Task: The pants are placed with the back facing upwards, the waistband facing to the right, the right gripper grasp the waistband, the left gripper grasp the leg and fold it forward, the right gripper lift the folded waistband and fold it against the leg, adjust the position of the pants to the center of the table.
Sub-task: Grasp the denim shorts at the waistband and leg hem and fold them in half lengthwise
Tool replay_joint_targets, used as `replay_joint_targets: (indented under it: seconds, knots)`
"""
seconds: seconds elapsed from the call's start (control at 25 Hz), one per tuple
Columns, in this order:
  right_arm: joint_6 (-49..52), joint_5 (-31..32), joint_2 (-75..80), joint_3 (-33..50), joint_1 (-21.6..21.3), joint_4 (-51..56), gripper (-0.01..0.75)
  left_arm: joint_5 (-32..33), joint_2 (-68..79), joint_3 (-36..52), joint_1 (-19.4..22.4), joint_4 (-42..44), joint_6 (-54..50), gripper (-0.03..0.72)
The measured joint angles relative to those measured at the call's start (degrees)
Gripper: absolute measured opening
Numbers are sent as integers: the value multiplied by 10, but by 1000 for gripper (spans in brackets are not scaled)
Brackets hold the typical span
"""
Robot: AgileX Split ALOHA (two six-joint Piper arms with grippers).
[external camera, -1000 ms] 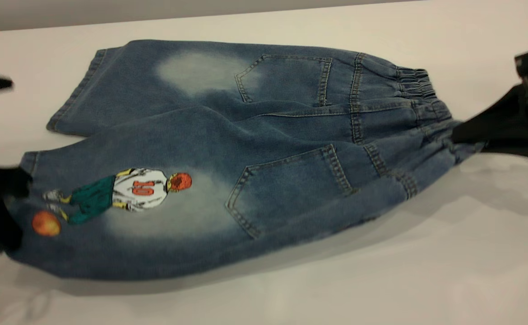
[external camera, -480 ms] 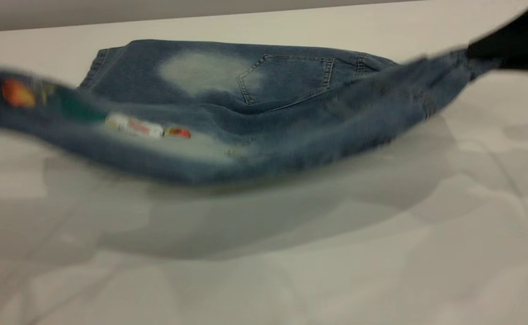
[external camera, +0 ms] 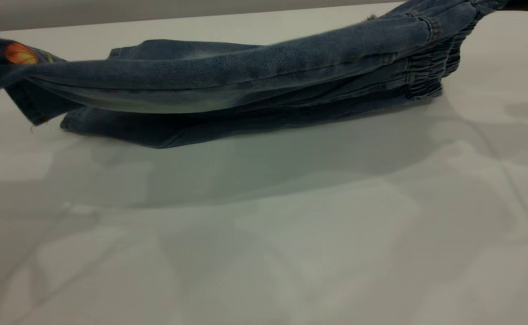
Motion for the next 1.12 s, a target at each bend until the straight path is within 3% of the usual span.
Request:
replay_joint_targets:
  seconds: [0.12, 0.4, 1.12]
  knots:
    - [0, -7, 27, -12, 0, 0, 36, -27, 26, -15, 0, -1, -1, 77]
    - [1, -7, 96, -47, 1, 4, 36, -19, 103, -99, 0, 6, -1, 77]
    - [-18, -48, 99, -94, 1, 5, 36, 46, 290, -328, -12, 8, 28, 77]
